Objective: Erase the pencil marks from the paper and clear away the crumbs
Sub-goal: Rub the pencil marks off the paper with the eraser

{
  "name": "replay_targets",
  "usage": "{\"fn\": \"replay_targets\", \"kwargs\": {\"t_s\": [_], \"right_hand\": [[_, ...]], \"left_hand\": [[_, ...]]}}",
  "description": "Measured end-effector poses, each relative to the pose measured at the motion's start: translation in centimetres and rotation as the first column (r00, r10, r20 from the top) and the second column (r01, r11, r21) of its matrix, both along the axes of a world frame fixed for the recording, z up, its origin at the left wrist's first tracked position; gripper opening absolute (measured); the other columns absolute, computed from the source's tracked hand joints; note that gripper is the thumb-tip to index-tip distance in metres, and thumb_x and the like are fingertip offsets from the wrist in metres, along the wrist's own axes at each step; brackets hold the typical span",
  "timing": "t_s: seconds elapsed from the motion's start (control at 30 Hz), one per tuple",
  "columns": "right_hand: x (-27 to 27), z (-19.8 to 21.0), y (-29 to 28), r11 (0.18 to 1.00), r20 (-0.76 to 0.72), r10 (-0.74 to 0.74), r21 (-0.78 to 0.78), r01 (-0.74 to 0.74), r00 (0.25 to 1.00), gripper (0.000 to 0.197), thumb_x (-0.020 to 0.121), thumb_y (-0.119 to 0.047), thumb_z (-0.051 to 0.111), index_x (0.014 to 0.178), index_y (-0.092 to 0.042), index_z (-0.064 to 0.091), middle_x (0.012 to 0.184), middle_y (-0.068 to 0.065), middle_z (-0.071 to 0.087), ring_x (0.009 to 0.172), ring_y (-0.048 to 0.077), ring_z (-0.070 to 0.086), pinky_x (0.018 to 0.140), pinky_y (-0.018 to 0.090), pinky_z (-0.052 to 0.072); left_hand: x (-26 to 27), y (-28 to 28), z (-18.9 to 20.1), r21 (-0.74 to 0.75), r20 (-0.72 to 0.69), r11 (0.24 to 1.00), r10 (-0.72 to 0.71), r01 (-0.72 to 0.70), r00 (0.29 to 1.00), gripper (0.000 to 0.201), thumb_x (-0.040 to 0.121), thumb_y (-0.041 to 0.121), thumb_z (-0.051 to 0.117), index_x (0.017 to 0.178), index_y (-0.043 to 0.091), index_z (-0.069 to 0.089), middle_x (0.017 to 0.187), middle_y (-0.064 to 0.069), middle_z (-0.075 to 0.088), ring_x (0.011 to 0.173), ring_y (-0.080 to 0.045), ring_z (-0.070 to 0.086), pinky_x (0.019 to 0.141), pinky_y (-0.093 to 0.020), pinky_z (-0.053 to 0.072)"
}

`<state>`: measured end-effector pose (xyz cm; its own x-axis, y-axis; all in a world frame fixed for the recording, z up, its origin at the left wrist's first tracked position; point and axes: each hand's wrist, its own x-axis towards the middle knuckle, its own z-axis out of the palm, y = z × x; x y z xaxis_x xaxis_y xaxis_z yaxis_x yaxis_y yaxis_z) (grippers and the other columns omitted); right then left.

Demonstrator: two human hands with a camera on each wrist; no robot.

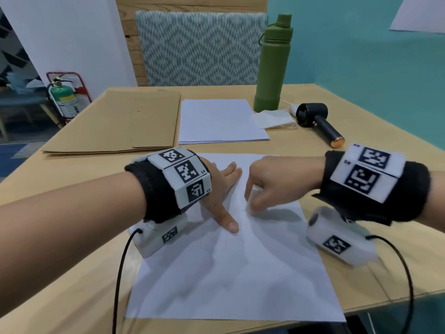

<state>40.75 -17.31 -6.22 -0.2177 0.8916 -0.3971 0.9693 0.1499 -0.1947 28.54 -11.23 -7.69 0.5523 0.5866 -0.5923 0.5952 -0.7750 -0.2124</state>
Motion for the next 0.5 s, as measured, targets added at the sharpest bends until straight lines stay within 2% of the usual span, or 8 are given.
{"fn": "replay_targets", "kwargs": {"t_s": [0.07, 0.13, 0.23, 0.27, 0.37, 0.43, 0.47, 0.5], "right_hand": [[0.0, 0.2, -0.2, 0.996, -0.035, -0.007, -0.094, 0.004, 0.999, 0.013, 0.080, -0.028, 0.064, 0.074, -0.020, 0.072, 0.063, -0.005, 0.060, 0.063, 0.010, 0.052, 0.063, 0.027, 0.044], [0.6, 0.2, 1.0, 0.995, -0.021, -0.072, -0.071, 0.070, 0.997, 0.026, 0.076, -0.032, 0.068, 0.087, -0.009, 0.072, 0.075, 0.005, 0.063, 0.072, 0.020, 0.055, 0.066, 0.034, 0.045], [1.4, 0.0, 2.8, 0.980, 0.018, -0.177, 0.097, 0.174, 0.984, 0.031, 0.078, -0.029, 0.065, 0.098, -0.006, 0.073, 0.081, 0.008, 0.069, 0.078, 0.023, 0.061, 0.066, 0.028, 0.044], [1.4, -0.1, 2.9, 0.974, 0.017, -0.187, 0.135, 0.183, 0.982, 0.030, 0.079, -0.027, 0.064, 0.097, -0.005, 0.073, 0.075, 0.008, 0.067, 0.073, 0.021, 0.060, 0.062, 0.025, 0.043], [0.4, -0.2, 1.4, 0.982, 0.005, -0.102, 0.159, 0.100, 0.995, 0.019, 0.081, -0.021, 0.060, 0.087, -0.007, 0.073, 0.046, -0.001, 0.043, 0.048, 0.011, 0.043, 0.044, 0.017, 0.031], [-0.3, -0.3, -0.2, 0.997, -0.014, -0.012, 0.076, 0.013, 1.000, 0.011, 0.083, -0.021, 0.058, 0.083, -0.017, 0.068, 0.042, -0.007, 0.049, 0.048, 0.000, 0.047, 0.040, 0.012, 0.032], [-0.5, -0.3, -0.7, 0.999, -0.018, 0.013, 0.040, -0.012, 1.000, 0.013, 0.083, -0.024, 0.058, 0.080, -0.020, 0.070, 0.040, -0.015, 0.050, 0.048, -0.005, 0.047, 0.040, 0.011, 0.033], [-0.6, -0.2, -0.9, 1.000, -0.024, 0.013, 0.026, -0.012, 1.000, 0.015, 0.083, -0.027, 0.060, 0.080, -0.018, 0.071, 0.040, -0.015, 0.049, 0.048, -0.005, 0.047, 0.041, 0.011, 0.033]], "left_hand": [[0.0, -0.1, 0.0, -0.004, 0.000, 1.000, 0.006, -0.006, 1.000, 0.123, 0.069, 0.073, 0.057, 0.145, 0.025, -0.028, 0.154, 0.010, -0.028, 0.148, -0.024, -0.002, 0.114, -0.048, 0.016], [0.0, 0.0, 0.1, -0.001, -0.006, 1.000, 0.006, -0.006, 1.000, 0.124, 0.069, 0.074, 0.056, 0.145, 0.025, -0.028, 0.154, 0.011, -0.027, 0.148, -0.024, 0.001, 0.114, -0.047, 0.017], [0.0, 0.3, 0.0, 0.004, -0.015, 1.000, -0.014, 0.014, 1.000, 0.124, 0.068, 0.076, 0.055, 0.144, 0.025, -0.028, 0.154, 0.012, -0.028, 0.148, -0.024, 0.004, 0.114, -0.047, 0.019], [-0.1, 0.3, -0.1, 0.004, -0.015, 1.000, -0.015, 0.015, 1.000, 0.124, 0.067, 0.076, 0.055, 0.145, 0.025, -0.028, 0.154, 0.013, -0.028, 0.148, -0.024, 0.003, 0.114, -0.048, 0.018], [-0.1, 0.3, -0.2, 0.001, -0.004, 1.000, -0.008, 0.008, 1.000, 0.124, 0.067, 0.075, 0.056, 0.145, 0.026, -0.027, 0.154, 0.013, -0.026, 0.148, -0.023, -0.002, 0.114, -0.048, 0.016], [-0.1, 0.4, -0.3, -0.010, 0.010, 1.000, -0.001, 0.001, 1.000, 0.124, 0.067, 0.075, 0.057, 0.146, 0.027, -0.027, 0.154, 0.013, -0.027, 0.148, -0.024, -0.005, 0.114, -0.049, 0.015], [0.0, 0.5, -0.4, -0.012, 0.009, 1.000, 0.000, 0.000, 1.000, 0.124, 0.067, 0.075, 0.057, 0.146, 0.028, -0.026, 0.154, 0.012, -0.028, 0.147, -0.025, -0.005, 0.114, -0.049, 0.015], [0.0, 0.5, -0.4, -0.013, 0.004, 1.000, -0.001, 0.001, 1.000, 0.124, 0.067, 0.074, 0.058, 0.146, 0.028, -0.026, 0.154, 0.012, -0.028, 0.147, -0.025, -0.006, 0.114, -0.049, 0.015]]}}
